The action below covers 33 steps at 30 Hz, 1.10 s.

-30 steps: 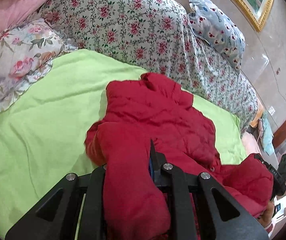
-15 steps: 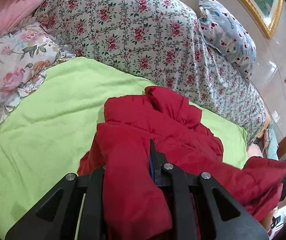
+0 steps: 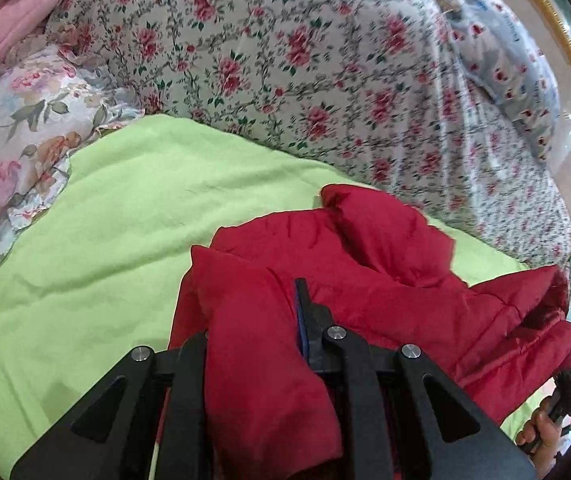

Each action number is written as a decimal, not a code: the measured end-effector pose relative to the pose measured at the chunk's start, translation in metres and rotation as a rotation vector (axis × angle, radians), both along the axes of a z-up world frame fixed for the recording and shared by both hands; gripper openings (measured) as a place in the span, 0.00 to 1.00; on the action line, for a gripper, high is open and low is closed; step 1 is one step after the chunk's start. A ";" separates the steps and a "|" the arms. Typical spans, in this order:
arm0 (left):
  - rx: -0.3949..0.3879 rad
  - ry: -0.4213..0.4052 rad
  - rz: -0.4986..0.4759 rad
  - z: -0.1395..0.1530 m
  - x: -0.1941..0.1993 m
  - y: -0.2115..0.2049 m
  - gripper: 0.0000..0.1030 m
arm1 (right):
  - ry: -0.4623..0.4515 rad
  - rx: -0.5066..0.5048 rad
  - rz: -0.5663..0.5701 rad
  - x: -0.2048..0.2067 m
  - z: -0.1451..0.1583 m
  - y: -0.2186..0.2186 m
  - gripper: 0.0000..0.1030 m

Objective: Fold large clothes

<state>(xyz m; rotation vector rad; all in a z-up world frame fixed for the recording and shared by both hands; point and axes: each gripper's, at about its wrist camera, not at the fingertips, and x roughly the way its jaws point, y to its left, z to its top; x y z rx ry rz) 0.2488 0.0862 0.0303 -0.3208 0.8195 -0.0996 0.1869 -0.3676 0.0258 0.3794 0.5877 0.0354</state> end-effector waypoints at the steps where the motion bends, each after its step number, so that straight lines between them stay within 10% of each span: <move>1: 0.002 0.007 -0.001 -0.004 0.005 -0.001 0.15 | 0.008 0.001 -0.005 0.005 -0.004 -0.002 0.19; 19: 0.060 0.083 0.015 -0.061 0.092 -0.017 0.18 | 0.128 -0.055 -0.064 0.095 -0.065 -0.004 0.20; 33: -0.067 0.115 0.015 -0.053 0.099 0.003 0.24 | 0.170 -0.068 -0.071 0.125 -0.080 -0.003 0.21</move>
